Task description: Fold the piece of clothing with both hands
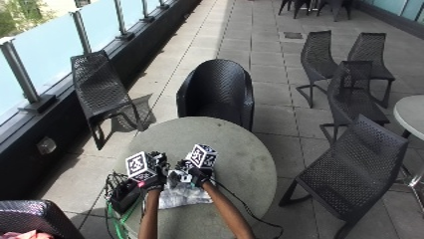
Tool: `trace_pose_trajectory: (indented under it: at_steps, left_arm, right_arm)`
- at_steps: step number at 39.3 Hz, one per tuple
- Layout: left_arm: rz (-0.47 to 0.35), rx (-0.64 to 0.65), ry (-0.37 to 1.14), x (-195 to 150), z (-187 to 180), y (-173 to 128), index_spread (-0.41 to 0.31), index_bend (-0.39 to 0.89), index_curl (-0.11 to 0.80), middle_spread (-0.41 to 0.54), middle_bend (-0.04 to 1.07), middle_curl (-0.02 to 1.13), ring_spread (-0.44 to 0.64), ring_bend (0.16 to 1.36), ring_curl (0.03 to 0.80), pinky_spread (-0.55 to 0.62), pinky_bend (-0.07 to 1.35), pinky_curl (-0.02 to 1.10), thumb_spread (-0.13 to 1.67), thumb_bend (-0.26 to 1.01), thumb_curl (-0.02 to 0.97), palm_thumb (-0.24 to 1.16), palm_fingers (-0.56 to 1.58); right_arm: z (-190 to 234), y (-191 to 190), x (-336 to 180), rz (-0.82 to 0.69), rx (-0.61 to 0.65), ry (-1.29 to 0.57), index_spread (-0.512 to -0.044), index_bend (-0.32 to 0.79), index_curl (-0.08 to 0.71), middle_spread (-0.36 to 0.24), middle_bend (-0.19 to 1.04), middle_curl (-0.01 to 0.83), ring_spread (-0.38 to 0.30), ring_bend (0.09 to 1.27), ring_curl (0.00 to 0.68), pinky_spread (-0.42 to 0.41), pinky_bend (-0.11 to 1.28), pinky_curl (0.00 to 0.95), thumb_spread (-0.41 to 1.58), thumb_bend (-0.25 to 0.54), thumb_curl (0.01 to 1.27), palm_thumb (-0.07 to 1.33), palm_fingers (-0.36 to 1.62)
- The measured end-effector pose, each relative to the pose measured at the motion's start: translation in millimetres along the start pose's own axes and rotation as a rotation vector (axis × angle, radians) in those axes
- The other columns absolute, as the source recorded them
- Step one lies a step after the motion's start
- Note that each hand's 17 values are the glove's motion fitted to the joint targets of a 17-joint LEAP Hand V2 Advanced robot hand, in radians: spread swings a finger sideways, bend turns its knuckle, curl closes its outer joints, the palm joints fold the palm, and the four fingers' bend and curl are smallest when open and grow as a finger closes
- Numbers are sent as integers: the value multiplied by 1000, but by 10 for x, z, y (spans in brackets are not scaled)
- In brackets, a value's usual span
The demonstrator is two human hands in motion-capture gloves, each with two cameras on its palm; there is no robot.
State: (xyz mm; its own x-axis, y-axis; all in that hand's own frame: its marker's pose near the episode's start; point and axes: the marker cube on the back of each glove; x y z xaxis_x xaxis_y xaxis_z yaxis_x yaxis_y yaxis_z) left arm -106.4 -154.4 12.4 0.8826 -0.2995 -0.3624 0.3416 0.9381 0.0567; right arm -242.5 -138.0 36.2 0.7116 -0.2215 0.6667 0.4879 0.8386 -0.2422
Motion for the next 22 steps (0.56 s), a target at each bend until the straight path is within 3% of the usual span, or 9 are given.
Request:
trace_pose_trajectory:
  at_steps: [4,8,11,14,16,18,20,22]
  left_arm:
    - [5,-7,6,40,-7,12,-125,145,335,-94,176,344,158,524,311,412,283,336,1515,68,219,284,402]
    - [14,-2,-2,74,40,-7,-125,144,333,-97,177,345,158,527,312,412,280,337,1516,67,220,286,405]
    - [26,-8,-14,141,63,5,-125,146,333,-98,179,346,155,526,311,412,277,338,1517,65,220,287,407]
    - [45,-5,-31,227,100,0,-126,145,332,-99,178,347,154,526,311,412,275,339,1518,64,220,288,407]
    - [61,-11,-59,301,156,3,-126,151,334,-99,177,347,156,526,311,409,270,337,1518,63,220,289,408]
    - [78,-35,-98,398,198,53,-126,150,334,-100,176,348,156,525,311,409,268,338,1518,62,221,289,409]
    - [97,-59,-131,487,208,122,-126,149,334,-100,176,348,156,525,310,409,267,338,1517,59,221,288,409]
    - [110,-71,-148,535,196,167,-126,147,334,-100,176,348,156,522,309,409,266,339,1514,56,221,286,403]
  right_arm:
    - [-311,76,182,-86,-14,113,-325,100,268,-180,204,428,-142,503,428,-79,638,440,762,-69,596,830,388]
    - [-718,290,326,-20,-70,245,-344,160,270,-171,224,419,-87,407,367,31,545,380,933,-56,546,731,397]
    - [-1099,541,457,128,-153,374,-356,187,285,-165,229,415,-52,352,331,101,469,342,1051,-55,504,646,382]
    - [-1424,605,771,274,-160,530,-367,177,293,-156,213,408,-25,322,318,145,447,330,1137,-56,464,561,366]
    - [-1688,606,1046,366,-63,656,-372,196,307,-147,198,404,5,295,312,175,408,319,1184,-40,443,533,313]
    - [-1993,693,1196,432,123,756,-375,188,312,-139,193,400,20,284,306,194,395,315,1222,-29,428,518,320]
    - [-2210,800,1234,456,296,790,-378,184,316,-135,183,394,32,275,300,213,384,308,1252,-18,416,518,322]
    - [-2294,853,1237,456,378,790,-381,177,318,-126,179,389,44,273,298,226,372,303,1278,-15,405,511,321]
